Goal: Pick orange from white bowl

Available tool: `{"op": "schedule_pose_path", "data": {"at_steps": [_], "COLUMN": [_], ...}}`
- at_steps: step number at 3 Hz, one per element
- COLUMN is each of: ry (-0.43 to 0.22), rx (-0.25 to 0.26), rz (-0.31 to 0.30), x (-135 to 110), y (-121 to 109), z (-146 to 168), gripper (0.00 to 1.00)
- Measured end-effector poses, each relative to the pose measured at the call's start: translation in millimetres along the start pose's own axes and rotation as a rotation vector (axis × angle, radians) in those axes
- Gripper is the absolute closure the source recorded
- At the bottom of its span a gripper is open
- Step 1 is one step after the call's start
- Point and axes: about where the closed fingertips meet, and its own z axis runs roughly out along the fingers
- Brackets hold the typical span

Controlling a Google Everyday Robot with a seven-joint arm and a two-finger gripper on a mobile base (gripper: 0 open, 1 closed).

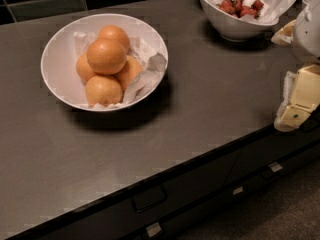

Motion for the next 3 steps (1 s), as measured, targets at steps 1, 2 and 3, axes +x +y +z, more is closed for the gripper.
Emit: {"op": "schedule_pose_path", "data": {"at_steps": [1, 2, 3], "ry": [0.0, -0.013, -0.026], "rx": [0.0, 0.003, -0.012], "rz": [0.0, -0.02, -0.085], "x": [0.0, -12.1, -53.4], "y": [0.0, -4.3, -15.3], "z": [0.0, 1.4, 8.6], "gripper": [0.0, 0.0, 0.0]}}
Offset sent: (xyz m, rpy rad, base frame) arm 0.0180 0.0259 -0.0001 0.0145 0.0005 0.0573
